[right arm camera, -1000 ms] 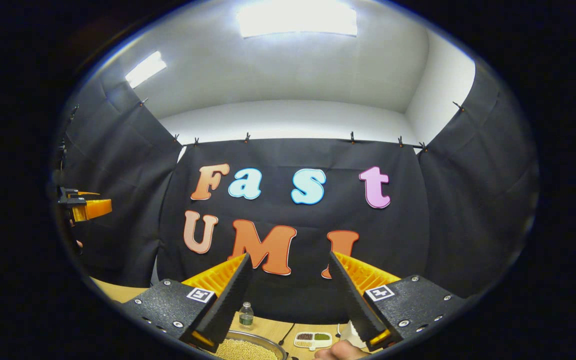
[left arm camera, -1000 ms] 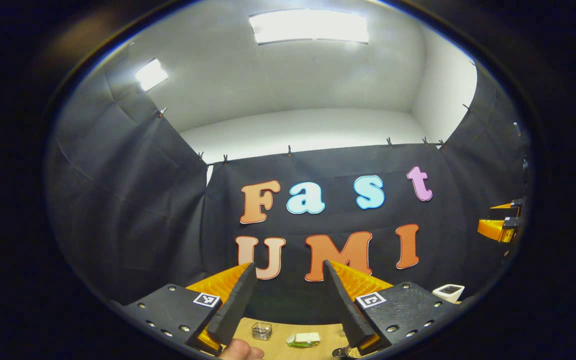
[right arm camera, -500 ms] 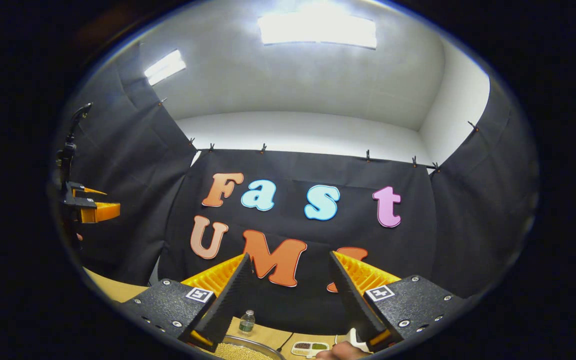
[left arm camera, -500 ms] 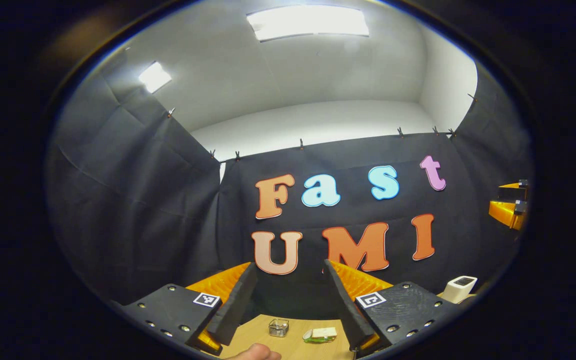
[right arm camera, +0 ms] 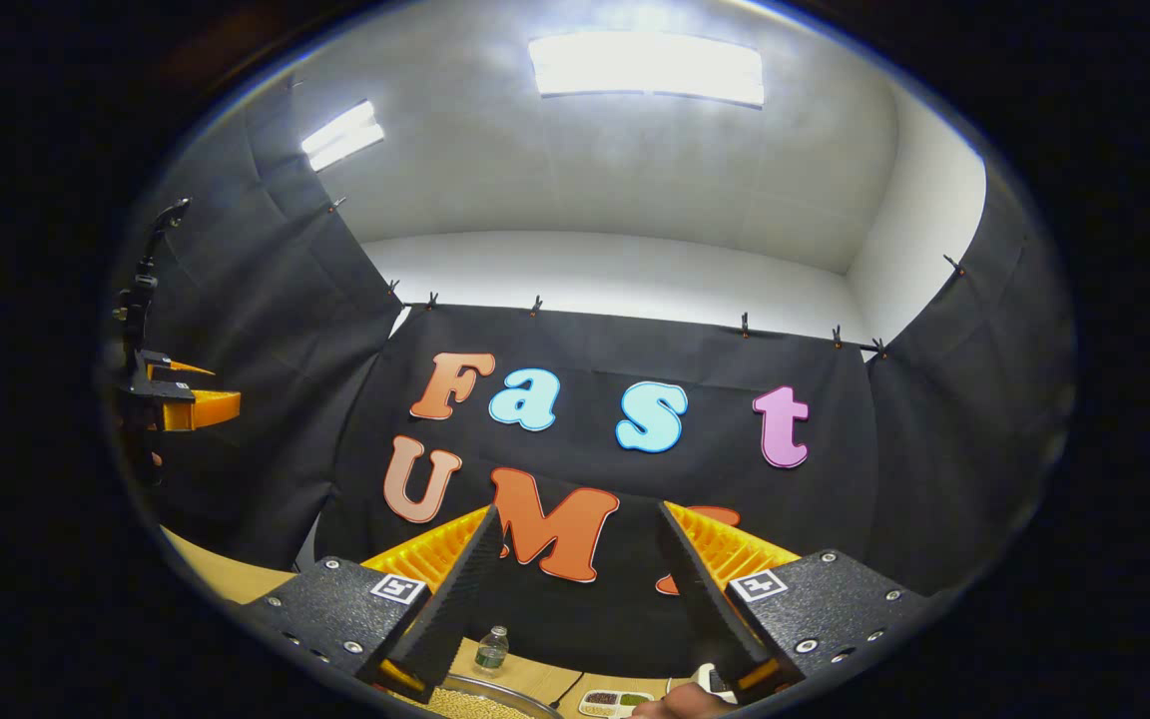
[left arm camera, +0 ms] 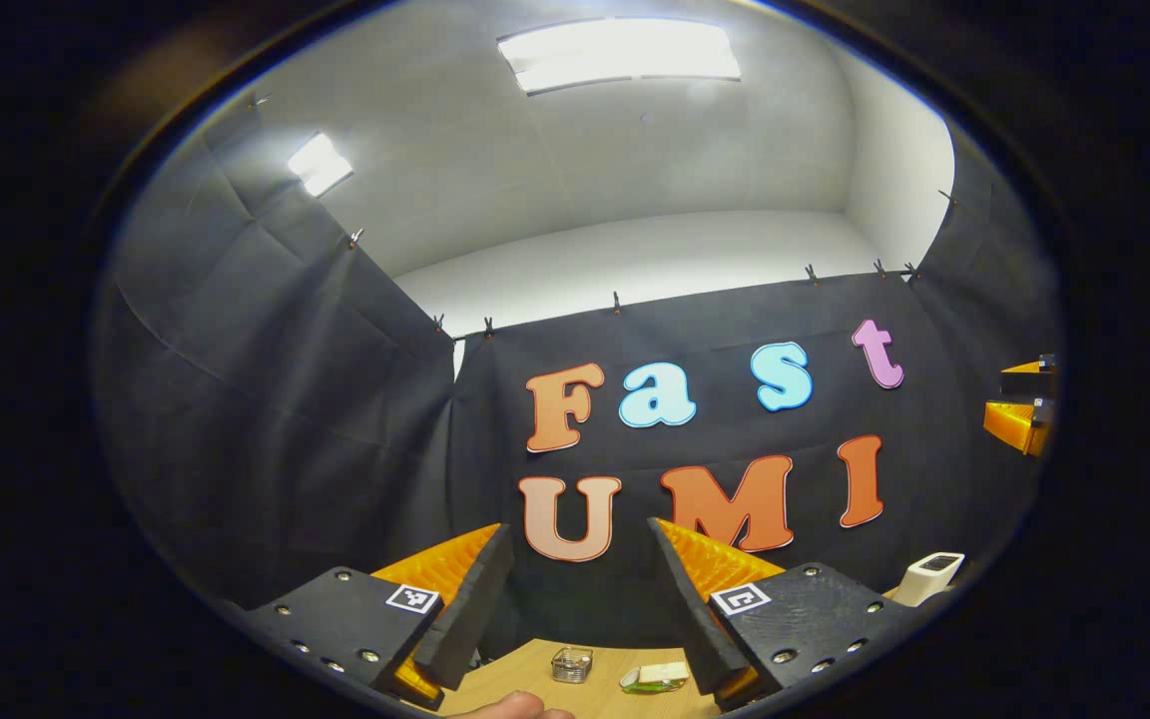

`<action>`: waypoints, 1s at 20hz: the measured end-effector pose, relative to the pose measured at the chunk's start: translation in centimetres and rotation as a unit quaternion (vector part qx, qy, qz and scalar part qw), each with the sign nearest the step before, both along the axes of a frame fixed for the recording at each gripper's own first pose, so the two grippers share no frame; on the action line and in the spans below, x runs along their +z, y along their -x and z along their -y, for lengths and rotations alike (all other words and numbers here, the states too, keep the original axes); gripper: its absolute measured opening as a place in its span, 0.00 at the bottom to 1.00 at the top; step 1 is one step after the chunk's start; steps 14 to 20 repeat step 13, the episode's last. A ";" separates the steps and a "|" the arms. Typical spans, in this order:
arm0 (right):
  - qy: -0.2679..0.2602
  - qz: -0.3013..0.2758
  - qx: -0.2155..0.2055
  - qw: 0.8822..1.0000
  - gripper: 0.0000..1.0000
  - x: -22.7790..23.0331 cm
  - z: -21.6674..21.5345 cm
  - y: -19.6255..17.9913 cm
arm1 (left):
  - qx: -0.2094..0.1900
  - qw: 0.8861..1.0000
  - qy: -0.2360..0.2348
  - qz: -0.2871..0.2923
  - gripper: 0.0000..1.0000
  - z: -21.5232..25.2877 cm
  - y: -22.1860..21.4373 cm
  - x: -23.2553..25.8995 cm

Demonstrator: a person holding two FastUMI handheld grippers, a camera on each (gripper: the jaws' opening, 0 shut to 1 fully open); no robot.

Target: First push the handle of the pot to place it horizontally, then grasp the pot with both hands and set it on the induction cooktop.

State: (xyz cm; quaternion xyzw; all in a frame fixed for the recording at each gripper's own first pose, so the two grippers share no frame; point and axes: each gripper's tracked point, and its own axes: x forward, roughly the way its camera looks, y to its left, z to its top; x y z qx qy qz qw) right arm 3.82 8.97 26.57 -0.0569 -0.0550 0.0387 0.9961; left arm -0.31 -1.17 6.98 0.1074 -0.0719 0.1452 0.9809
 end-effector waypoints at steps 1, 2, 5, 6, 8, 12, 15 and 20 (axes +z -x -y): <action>0.001 0.003 0.002 1.000 0.95 0.2 0.0 0.3 | 0.000 1.000 0.002 -0.001 0.84 0.0 0.2 0.1; 0.002 0.006 0.005 1.000 0.95 0.4 -0.1 0.6 | 0.001 1.000 0.008 -0.005 0.84 0.0 0.3 0.1; -0.001 0.012 0.011 1.000 0.95 0.9 -0.3 1.0 | -0.003 0.999 0.033 -0.019 0.83 0.1 0.5 -0.1; -0.001 0.011 0.012 1.000 0.95 0.8 -0.3 1.0 | -0.002 0.999 0.037 -0.024 0.84 0.1 0.5 -0.1; 0.003 0.012 0.012 1.000 0.95 1.0 -0.3 1.0 | 0.004 0.999 0.040 -0.028 0.83 -0.3 0.7 -0.1; 0.001 0.014 0.013 1.000 0.95 1.2 -0.2 1.4 | 0.005 0.998 0.051 -0.022 0.84 -0.7 0.8 0.0; 0.001 0.015 0.013 1.000 0.95 1.1 -0.2 1.4 | 0.005 0.998 0.054 -0.017 0.84 -0.8 0.8 0.2; 0.001 0.015 0.013 1.000 0.95 1.1 -0.2 1.4 | 0.005 0.998 0.054 -0.017 0.84 -0.8 0.8 0.2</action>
